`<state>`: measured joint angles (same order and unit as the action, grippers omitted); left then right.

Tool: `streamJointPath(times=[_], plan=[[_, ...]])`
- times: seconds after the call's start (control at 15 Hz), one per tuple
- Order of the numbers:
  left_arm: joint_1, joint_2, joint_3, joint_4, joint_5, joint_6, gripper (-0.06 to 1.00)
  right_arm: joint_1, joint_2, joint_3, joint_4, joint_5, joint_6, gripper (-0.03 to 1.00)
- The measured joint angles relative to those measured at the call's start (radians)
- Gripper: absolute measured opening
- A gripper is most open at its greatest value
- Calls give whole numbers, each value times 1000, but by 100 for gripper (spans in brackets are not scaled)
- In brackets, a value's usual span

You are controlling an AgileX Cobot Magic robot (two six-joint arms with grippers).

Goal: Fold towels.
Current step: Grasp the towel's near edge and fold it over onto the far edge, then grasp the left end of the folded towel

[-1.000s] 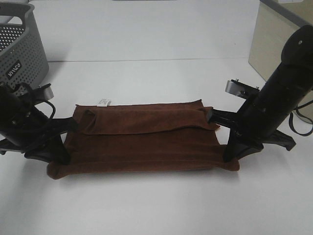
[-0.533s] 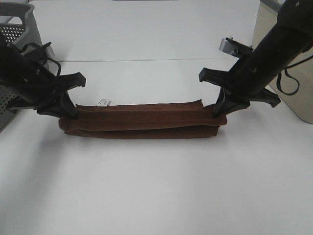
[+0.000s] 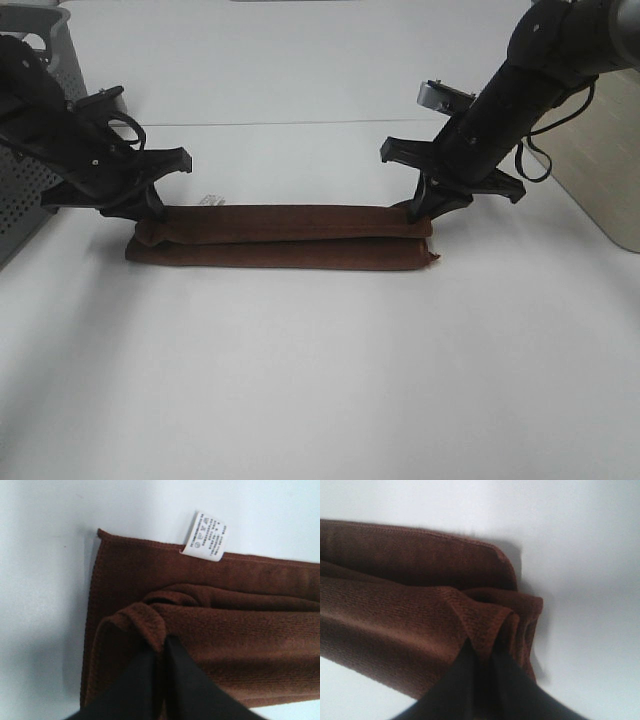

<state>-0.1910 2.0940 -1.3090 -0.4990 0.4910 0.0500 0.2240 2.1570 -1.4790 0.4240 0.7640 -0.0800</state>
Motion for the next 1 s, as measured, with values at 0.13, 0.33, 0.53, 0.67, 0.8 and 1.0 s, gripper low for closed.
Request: streamJointPath(times=[0.13,0.33,0.53,0.67,0.8,1.0], plan=[[0,13,-13,3,-17,0,23,0,13,0,11,-5,0,39],[0,13,-36,22,-18,0,77,-1,4,0,12,-2,-1,80],[0,15,-36,54,-18,0,87,-1,-31,0,-17,30,-1,85],[0,35,-36,58,-18,0,87,-1,-33,0,-20,40,-1,85],[0,59,-36,62,-19,0,87,-1,-33,0,-24,40,-1,85],[0,79,-40,63,-41,0,81,-1,-34,0,-25,40,-1,85]])
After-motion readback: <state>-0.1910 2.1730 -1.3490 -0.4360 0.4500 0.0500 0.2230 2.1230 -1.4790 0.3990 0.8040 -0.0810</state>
